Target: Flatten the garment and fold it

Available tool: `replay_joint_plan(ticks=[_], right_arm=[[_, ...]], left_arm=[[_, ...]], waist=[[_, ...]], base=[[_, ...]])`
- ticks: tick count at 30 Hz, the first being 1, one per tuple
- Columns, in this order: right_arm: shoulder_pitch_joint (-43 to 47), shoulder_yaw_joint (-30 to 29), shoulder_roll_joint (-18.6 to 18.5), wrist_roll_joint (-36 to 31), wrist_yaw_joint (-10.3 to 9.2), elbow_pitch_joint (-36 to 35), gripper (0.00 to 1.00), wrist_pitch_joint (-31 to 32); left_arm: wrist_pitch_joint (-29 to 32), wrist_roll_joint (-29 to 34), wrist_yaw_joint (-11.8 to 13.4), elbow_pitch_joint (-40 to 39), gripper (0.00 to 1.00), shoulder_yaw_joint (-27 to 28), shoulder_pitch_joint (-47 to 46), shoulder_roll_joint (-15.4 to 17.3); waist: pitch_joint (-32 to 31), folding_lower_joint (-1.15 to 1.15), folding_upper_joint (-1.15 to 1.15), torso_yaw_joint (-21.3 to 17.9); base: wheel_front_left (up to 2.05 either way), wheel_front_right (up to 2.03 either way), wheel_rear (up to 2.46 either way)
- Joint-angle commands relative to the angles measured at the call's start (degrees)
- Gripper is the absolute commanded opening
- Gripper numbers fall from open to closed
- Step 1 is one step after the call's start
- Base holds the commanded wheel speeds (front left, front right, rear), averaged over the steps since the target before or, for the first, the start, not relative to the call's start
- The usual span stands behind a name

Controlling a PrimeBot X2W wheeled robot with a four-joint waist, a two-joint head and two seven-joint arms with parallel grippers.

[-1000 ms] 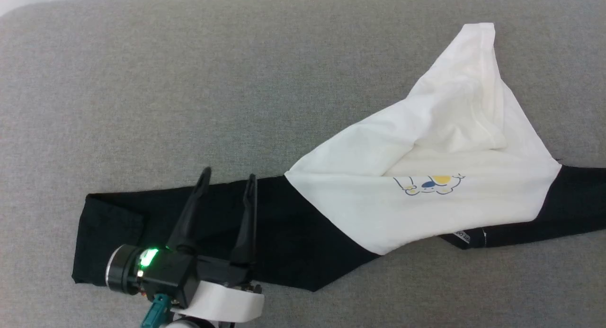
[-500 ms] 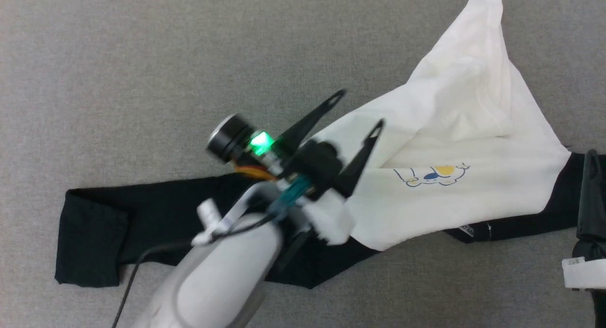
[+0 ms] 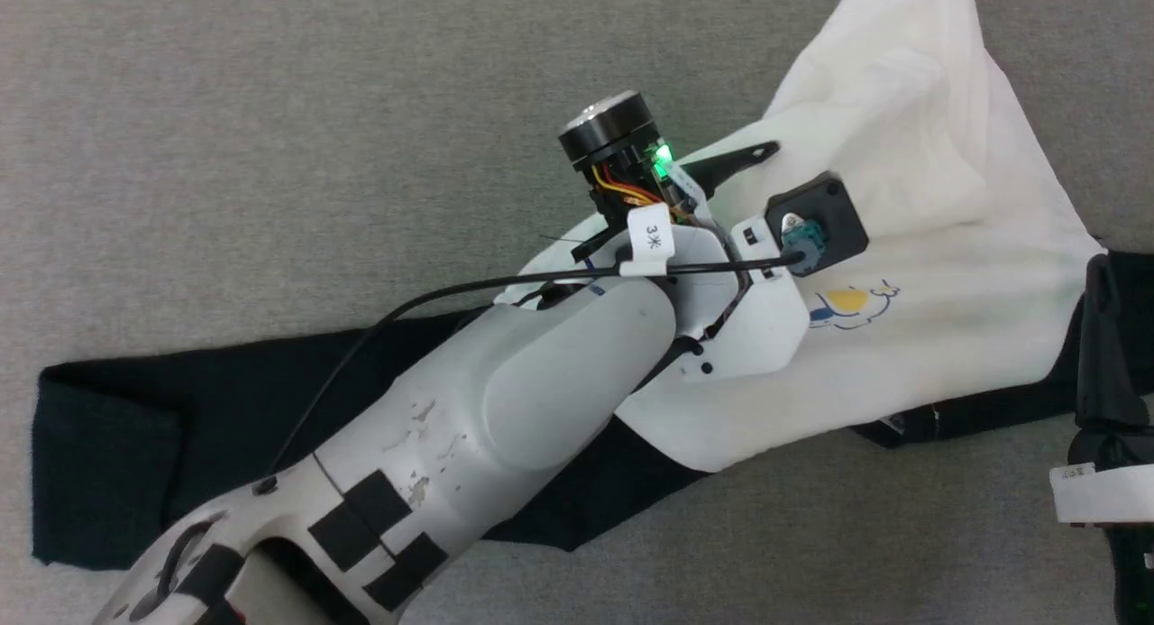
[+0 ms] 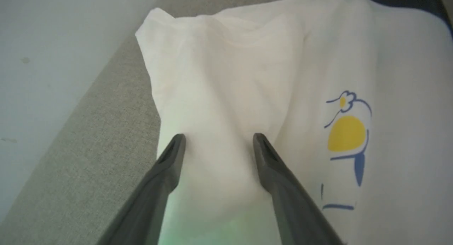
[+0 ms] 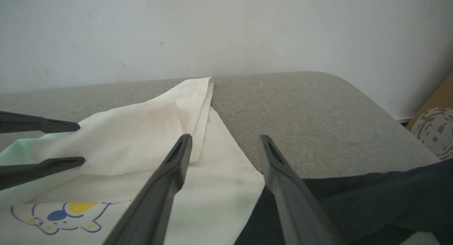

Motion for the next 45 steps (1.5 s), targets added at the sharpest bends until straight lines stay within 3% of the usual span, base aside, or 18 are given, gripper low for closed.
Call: replay_joint_plan(ticks=[1, 5, 6, 7, 8, 13, 19, 26, 31, 39, 40, 41, 42, 43, 45], right_arm=[[-0.96, 0.09, -0.23, 0.30, -0.12, 0.18, 1.00, -0.31], [-1.38, 0.32, -0.38, 0.69, -0.12, 0.64, 1.00, -0.71], [-1.45, 0.35, -0.41, 0.77, -0.12, 0.74, 1.00, -0.84], [-1.48, 0.38, -0.43, 0.82, -0.12, 0.85, 1.00, -0.95], [-1.49, 0.38, -0.45, 0.86, -0.12, 0.96, 1.00, -1.04], [-1.14, 0.13, -0.31, 0.74, -0.12, 1.56, 1.00, -1.02], [-0.11, 0.10, -0.23, 0.68, -0.12, 1.30, 1.00, -0.06], [0.10, 0.71, -0.63, 1.30, -0.12, 0.08, 1.00, 0.83], [-0.47, 1.07, -1.07, 2.22, -0.12, 0.48, 1.00, 0.78], [-2.97, 1.50, -2.44, 3.44, -0.12, 1.49, 1.00, -0.38], [-3.11, 1.45, -2.58, 3.47, -0.12, 1.62, 1.00, -0.38], [-3.21, 1.33, -2.70, 3.47, -0.12, 1.73, 1.00, -0.36], [-3.26, 1.13, -2.79, 3.40, -0.12, 1.81, 1.00, -0.33], [-3.28, 0.95, -2.85, 3.28, -0.12, 1.84, 1.00, -0.34], [-3.28, 0.99, -2.85, 3.15, -0.12, 1.89, 1.00, -0.33]], left_arm=[[0.38, -0.69, -0.36, 1.10, 1.00, -1.04, -1.04, -0.28], [2.71, -4.17, -0.38, 7.34, 1.00, -5.28, -3.42, -0.37], [2.94, -5.11, -0.38, 8.27, 0.82, -5.82, -3.90, -0.40], [2.81, -5.78, -0.38, 8.90, 0.23, -6.28, -4.42, -0.43], [2.44, -6.36, -0.38, 9.39, 0.00, -6.71, -4.87, -0.45], [-1.93, -10.06, -0.15, 9.74, 0.00, -5.13, -5.74, -0.61], [-5.83, -20.25, 1.43, 5.49, 0.00, 3.49, -7.19, -0.66], [-2.95, -25.79, 5.94, 5.49, 0.00, 15.67, -13.03, 9.62], [-3.65, -26.00, 8.04, 6.44, 0.00, 19.64, -13.28, 16.81], [-0.30, -25.31, 9.31, 11.79, 0.00, 17.14, -7.33, 18.80], [0.84, -25.68, 9.07, 12.29, 0.11, 16.83, -6.92, 18.63], [1.67, -26.26, 9.22, 12.64, 0.39, 16.97, -6.69, 18.35], [1.92, -26.60, 9.16, 12.57, 0.77, 17.04, -6.74, 18.08], [1.48, -26.58, 9.31, 12.23, 1.00, 17.18, -7.10, 17.98], [0.05, -26.84, 9.33, 11.16, 1.00, 17.79, -7.89, 17.73]], waist=[[1.44, -0.01, 0.00, -1.52], [2.33, -0.01, 0.00, -2.53], [2.41, -0.01, 0.00, -2.67], [2.45, -0.01, 0.00, -2.78], [2.45, -0.01, 0.00, -2.84], [0.98, -0.01, 0.00, -2.22], [-1.40, -0.01, 0.00, -0.83], [0.45, -0.01, 0.00, -2.21], [4.85, -0.01, 0.00, -3.60], [8.58, -0.01, 0.00, -4.76], [8.60, -0.01, 0.00, -4.72], [8.54, -0.01, 0.00, -4.60], [8.37, -0.01, 0.00, -4.39], [8.09, -0.01, 0.00, -4.12], [7.18, -0.01, 0.00, -3.56]], base=[[0.00, 0.00, 0.00], [0.00, 0.00, 0.00], [0.00, 0.00, 0.00], [0.00, 0.00, 0.00], [0.00, 0.00, 0.00], [0.00, 0.00, 0.00], [0.00, 0.00, 0.00], [0.00, 0.00, 0.00], [0.00, 0.00, 0.00], [0.00, 0.00, 0.00], [0.00, 0.00, 0.00], [0.00, 0.00, 0.00], [0.00, 0.00, 0.00], [0.00, 0.00, 0.00], [0.00, 0.00, 0.00]])
